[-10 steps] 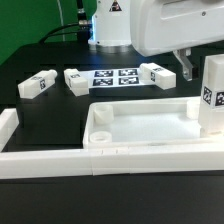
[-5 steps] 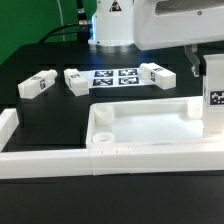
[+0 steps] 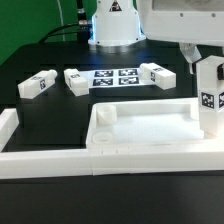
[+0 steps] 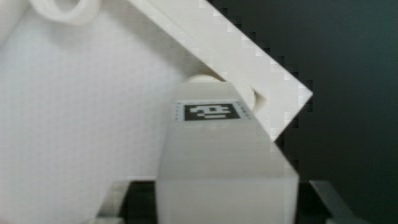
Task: Assemble desk
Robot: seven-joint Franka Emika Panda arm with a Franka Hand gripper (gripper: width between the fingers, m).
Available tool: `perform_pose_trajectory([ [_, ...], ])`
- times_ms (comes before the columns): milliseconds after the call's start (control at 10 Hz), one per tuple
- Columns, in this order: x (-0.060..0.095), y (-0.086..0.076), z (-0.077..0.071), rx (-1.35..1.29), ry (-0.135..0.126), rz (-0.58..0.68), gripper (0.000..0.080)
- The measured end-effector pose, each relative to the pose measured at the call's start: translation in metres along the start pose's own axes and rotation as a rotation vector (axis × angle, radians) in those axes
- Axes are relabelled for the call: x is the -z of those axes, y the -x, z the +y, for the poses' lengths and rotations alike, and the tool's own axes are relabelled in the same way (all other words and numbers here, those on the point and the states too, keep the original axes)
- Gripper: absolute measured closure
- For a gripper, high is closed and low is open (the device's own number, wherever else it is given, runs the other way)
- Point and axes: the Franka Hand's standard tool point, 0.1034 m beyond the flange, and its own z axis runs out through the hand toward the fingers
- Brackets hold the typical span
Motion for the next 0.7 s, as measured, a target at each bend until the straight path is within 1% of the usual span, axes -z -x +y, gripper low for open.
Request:
perform_pose_trajectory([
  [200,0.0,0.0,0.0,-0.129,0.0,0.001,0.0509],
  [300,-0.001,-0.001,0.0,-0.225,-0.01,-0.004,0.0509],
  [400,-0.001,-0.003,0.001,-0.384,-0.041,-0.021,0.0509],
  [500,-0.002,0.0,0.001,-0.556,-0.069,-0.047,0.0509],
  [600,-0.003,0.005,-0.002,-0.657,-0.083,-0.057,0.0509],
  [700,-0.003,0.009,-0.004,-0.665,-0.084,-0.057,0.0509],
])
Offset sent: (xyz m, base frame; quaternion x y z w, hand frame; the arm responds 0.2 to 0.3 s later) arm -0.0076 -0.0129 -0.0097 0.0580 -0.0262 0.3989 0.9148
